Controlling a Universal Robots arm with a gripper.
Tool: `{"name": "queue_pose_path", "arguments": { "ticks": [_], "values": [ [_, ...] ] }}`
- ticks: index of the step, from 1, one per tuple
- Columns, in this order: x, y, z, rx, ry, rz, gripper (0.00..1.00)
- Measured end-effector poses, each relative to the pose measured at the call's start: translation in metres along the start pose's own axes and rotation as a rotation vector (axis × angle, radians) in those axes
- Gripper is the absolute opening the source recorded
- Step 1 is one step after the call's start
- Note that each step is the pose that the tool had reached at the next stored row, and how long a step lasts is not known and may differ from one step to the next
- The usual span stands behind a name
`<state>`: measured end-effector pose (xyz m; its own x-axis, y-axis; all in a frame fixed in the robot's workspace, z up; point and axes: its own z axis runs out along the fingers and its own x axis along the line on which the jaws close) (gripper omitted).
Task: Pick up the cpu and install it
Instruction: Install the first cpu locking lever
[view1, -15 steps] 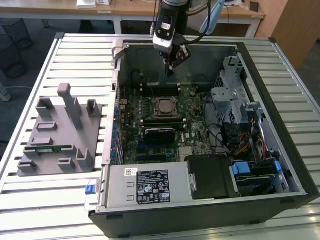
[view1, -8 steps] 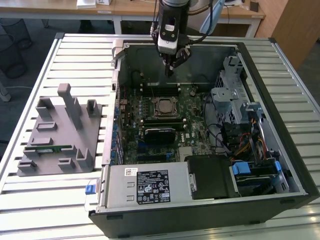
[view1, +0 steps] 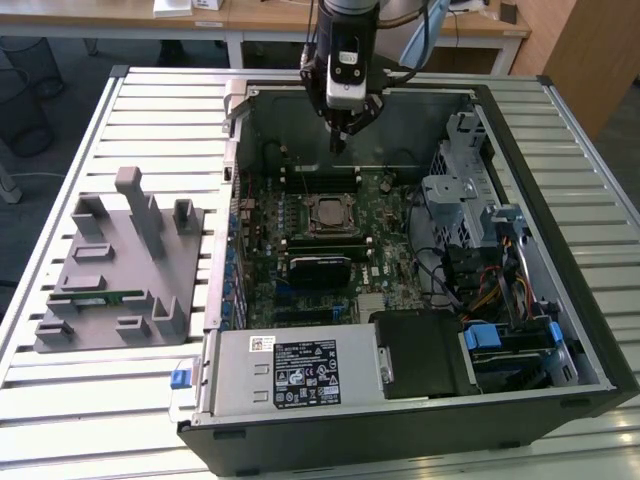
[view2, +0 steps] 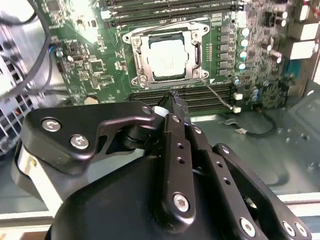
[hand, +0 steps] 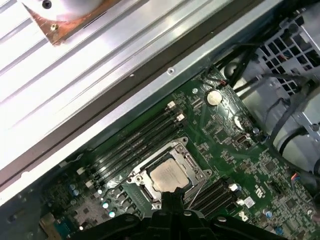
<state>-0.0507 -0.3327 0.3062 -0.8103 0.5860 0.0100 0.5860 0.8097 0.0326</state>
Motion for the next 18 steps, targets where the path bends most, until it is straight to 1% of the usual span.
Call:
{"name": "queue_pose_path", "arguments": {
  "ticks": [16, 17, 18],
  "values": [
    [0.0, -0.0001, 0.0022, 0.003, 0.0094, -0.291, 0.11],
    [0.0, -0.0001, 0.0024, 0.0032, 0.0101, -0.31, 0.11],
    [0.0, -0.0001, 0.0027, 0.0035, 0.0112, -0.344, 0.11]
  ]
}}
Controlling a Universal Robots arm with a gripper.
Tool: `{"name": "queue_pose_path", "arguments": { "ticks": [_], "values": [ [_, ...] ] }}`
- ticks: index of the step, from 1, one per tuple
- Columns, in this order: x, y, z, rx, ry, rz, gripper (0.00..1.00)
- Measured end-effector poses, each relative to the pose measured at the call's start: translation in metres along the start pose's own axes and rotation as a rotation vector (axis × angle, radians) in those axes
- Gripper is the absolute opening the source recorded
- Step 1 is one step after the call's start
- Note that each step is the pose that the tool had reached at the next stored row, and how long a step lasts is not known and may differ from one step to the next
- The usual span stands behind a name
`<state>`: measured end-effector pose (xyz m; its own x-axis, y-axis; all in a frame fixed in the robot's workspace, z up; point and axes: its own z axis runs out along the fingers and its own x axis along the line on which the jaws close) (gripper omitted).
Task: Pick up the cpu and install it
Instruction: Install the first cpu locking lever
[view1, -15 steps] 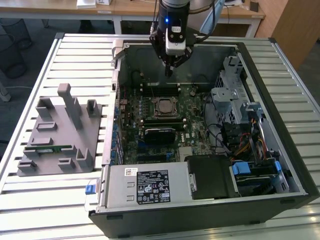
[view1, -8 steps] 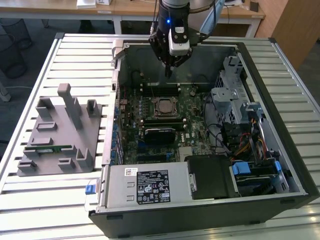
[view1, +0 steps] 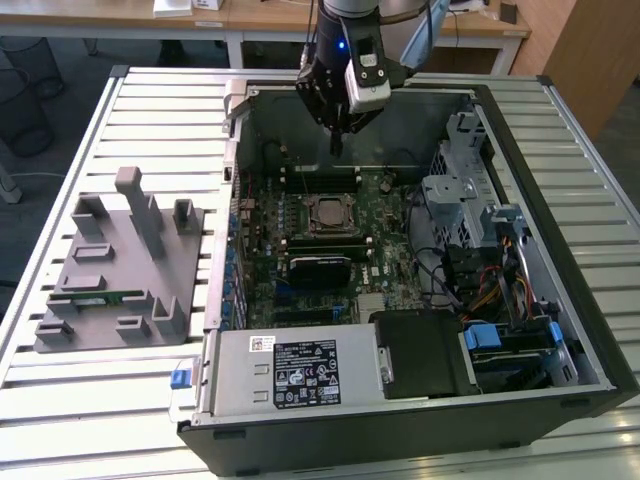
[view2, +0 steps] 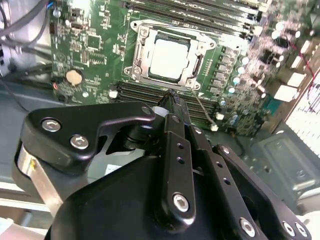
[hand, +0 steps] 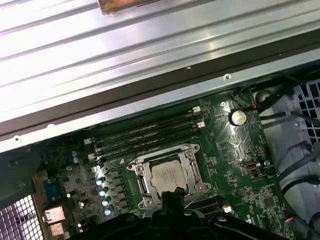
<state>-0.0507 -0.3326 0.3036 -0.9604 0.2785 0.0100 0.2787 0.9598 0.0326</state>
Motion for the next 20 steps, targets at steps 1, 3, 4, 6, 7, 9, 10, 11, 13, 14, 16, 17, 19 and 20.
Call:
{"name": "queue_pose_path", "arguments": {
  "ticks": [1, 3, 4, 6, 7, 9, 10, 11, 13, 14, 16, 17, 19, 20],
  "values": [
    [0.0, 0.0, 0.0001, 0.0002, 0.0006, -0.018, 0.11],
    [0.0, 0.0, 0.0005, 0.0005, 0.0018, -0.055, 0.11],
    [0.0, 0.0, 0.0008, 0.0007, 0.0024, -0.075, 0.11],
    [0.0011, -0.0004, 0.0023, 0.0011, 0.0037, -0.115, 0.11],
    [0.0027, -0.0009, 0.0029, 0.0012, 0.0039, -0.12, 0.11],
    [0.0074, -0.0023, 0.0039, 0.0014, 0.0041, -0.125, 0.11],
    [0.0103, -0.0032, 0.0043, 0.0014, 0.0041, -0.126, 0.11],
    [0.0127, -0.0039, 0.0049, 0.0013, 0.0041, -0.127, 0.11],
    [0.0176, -0.0053, 0.0059, 0.0014, 0.0043, -0.131, 0.11],
    [0.0206, -0.0062, 0.0065, 0.0014, 0.0044, -0.134, 0.11],
    [0.0285, -0.0086, 0.0078, 0.0014, 0.0044, -0.136, 0.11],
    [0.0329, -0.0099, 0.0085, 0.0014, 0.0044, -0.137, 0.11],
    [0.0411, -0.0123, 0.0101, 0.0013, 0.0046, -0.138, 0.11],
    [0.0453, -0.0136, 0.011, 0.0011, 0.0046, -0.139, 0.11]
  ]
}}
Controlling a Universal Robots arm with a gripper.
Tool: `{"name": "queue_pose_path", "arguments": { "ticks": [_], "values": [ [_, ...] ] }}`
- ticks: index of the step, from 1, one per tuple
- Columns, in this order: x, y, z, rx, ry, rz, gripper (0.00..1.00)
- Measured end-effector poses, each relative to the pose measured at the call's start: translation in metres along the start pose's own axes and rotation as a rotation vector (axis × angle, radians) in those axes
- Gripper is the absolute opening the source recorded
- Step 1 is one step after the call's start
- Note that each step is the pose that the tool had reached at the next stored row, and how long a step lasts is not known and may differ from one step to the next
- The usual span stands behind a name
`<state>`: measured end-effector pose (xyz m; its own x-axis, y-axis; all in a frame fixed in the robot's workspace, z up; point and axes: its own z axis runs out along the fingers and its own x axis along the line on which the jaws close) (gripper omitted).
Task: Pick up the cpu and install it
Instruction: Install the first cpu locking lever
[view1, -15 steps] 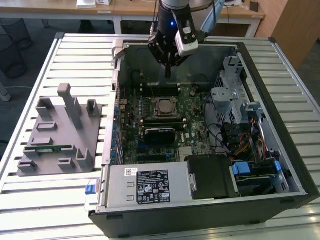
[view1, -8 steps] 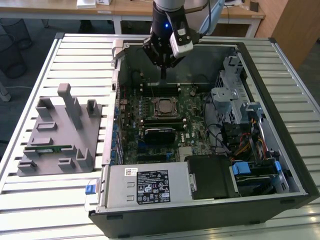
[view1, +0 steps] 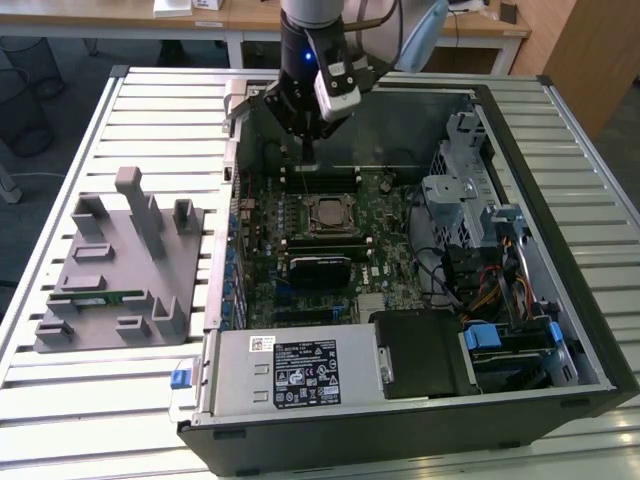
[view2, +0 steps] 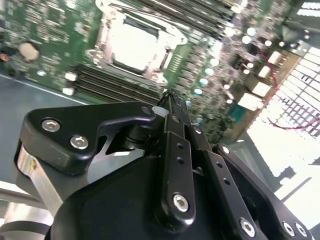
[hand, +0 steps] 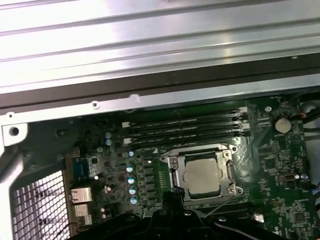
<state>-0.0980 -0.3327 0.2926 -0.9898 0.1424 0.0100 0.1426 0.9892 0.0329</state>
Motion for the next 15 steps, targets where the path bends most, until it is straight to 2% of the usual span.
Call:
{"name": "queue_pose_path", "arguments": {
  "ticks": [3, 9, 15],
  "values": [
    [0.0112, -0.0016, 0.0032, -0.0004, 0.0, -0.003, 0.11],
    [0.0122, -0.0021, 0.0113, 0.0001, 0.0033, -0.1, 0.11],
    [0.0205, 0.0001, 0.0214, -0.0007, -0.0008, -0.12, 0.11]
  ]
}}
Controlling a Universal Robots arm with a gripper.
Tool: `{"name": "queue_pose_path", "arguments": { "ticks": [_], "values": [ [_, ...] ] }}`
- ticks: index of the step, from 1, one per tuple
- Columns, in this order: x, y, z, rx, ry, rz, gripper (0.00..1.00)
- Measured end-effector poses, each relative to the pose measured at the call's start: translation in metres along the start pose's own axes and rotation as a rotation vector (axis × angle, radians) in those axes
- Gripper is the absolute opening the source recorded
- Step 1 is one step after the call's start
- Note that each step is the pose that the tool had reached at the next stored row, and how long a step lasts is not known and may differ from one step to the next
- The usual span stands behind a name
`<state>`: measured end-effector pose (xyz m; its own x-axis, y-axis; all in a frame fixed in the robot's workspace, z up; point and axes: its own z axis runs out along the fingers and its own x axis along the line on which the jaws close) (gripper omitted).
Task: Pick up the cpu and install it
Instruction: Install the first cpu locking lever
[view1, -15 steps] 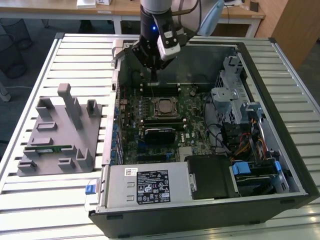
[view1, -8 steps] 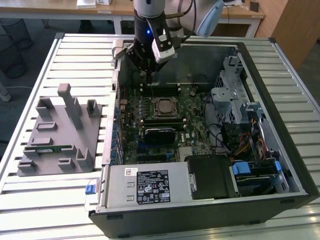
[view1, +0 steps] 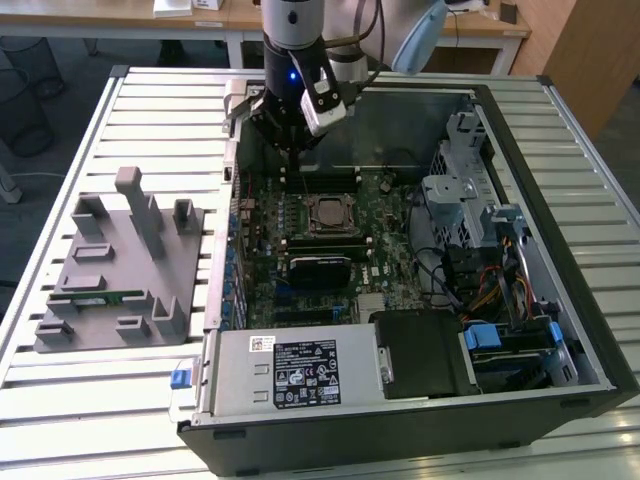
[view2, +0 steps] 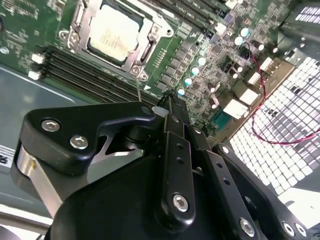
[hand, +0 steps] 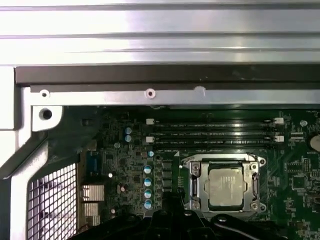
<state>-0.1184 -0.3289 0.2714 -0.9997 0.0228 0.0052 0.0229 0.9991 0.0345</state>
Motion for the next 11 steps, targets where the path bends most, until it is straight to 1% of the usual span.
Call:
{"name": "queue_pose_path", "arguments": {
  "ticks": [5, 11],
  "values": [
    [0.0047, 0.0073, 0.0058, -0.0013, -0.0082, -0.01, 0.11],
    [0.005, 0.0176, 0.0095, -0.0013, -0.0083, -0.027, 0.11]
  ]
}}
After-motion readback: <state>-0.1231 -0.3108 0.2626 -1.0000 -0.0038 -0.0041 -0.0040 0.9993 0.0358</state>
